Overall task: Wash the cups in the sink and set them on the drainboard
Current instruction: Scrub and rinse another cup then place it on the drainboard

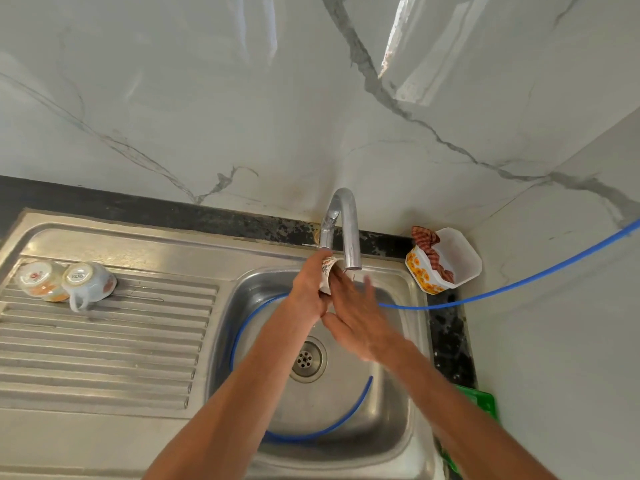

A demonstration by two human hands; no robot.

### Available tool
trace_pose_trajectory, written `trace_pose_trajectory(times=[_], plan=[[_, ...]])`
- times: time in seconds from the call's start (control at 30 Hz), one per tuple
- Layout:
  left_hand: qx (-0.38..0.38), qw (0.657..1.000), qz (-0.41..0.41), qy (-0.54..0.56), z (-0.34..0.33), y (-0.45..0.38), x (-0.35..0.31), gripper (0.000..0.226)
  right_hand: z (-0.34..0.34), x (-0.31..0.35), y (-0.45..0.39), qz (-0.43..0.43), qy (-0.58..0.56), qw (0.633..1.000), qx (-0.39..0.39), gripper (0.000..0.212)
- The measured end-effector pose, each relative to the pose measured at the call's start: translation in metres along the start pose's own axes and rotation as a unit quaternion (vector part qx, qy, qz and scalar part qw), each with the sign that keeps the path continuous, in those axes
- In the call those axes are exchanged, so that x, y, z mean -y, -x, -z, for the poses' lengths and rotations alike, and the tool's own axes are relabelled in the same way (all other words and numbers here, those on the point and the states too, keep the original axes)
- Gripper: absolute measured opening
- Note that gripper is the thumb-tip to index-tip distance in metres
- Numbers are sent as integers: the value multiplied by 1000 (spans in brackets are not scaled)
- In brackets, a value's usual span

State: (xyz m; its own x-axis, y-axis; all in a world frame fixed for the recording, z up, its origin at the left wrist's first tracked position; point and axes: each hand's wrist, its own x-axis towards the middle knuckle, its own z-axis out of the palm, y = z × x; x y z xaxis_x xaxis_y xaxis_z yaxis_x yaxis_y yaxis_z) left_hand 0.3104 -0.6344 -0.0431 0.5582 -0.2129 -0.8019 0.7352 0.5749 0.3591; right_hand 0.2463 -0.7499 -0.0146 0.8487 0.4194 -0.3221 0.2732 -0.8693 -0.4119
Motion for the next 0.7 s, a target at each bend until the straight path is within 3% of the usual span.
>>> trace_pose_trajectory(times=[0.03, 0.07, 0.1, 0.17, 0.23, 0.27, 0.33, 0.37, 0.43, 0.53, 0.63, 0.67, 0.7], plan=[[3, 1000, 7, 4, 1, -1, -4, 43, -2, 7, 2, -5, -133, 991, -9, 72], [3, 1000, 14, 3, 5, -2, -7, 44, -5, 11, 7, -6, -197, 980, -10, 68], [-6, 1000, 19, -1, 9, -1, -7, 44, -7, 12, 12, 2, -175, 985, -4, 64], [-34, 999, 19, -4, 20, -2, 4, 32, -7, 0, 17, 24, -8, 1000, 12, 61], [-26, 1000, 8, -5, 20, 0, 18, 30, -2, 0, 7, -15, 28, 999, 26, 66], [-19, 1000, 1, 0, 18, -2, 19, 30, 2, 6, 3, -50, -56, 997, 16, 67], [-28, 1000, -10, 7, 19, -3, 13, 27, -4, 23, 5, -71, -250, 965, -31, 43], [-43, 999, -14, 6, 22, -3, 10, 30, -10, 28, 9, -69, -280, 956, -57, 35], [-70, 997, -41, 4, 25, -3, 10, 40, -17, 27, 14, -89, -298, 947, -85, 38], [-90, 986, -138, -11, 12, 8, 34, 44, -11, 15, -8, -215, -465, 849, -130, 35], [-113, 955, -263, -80, 7, 18, 49, 30, 7, 9, -33, -281, -592, 739, -154, 20], [-122, 932, -311, -139, 9, 19, 47, 26, 12, 9, -37, -292, -606, 723, -155, 16], [-127, 905, -348, -211, 11, 21, 42, 25, 16, 9, -41, -296, -596, 730, -155, 14]])
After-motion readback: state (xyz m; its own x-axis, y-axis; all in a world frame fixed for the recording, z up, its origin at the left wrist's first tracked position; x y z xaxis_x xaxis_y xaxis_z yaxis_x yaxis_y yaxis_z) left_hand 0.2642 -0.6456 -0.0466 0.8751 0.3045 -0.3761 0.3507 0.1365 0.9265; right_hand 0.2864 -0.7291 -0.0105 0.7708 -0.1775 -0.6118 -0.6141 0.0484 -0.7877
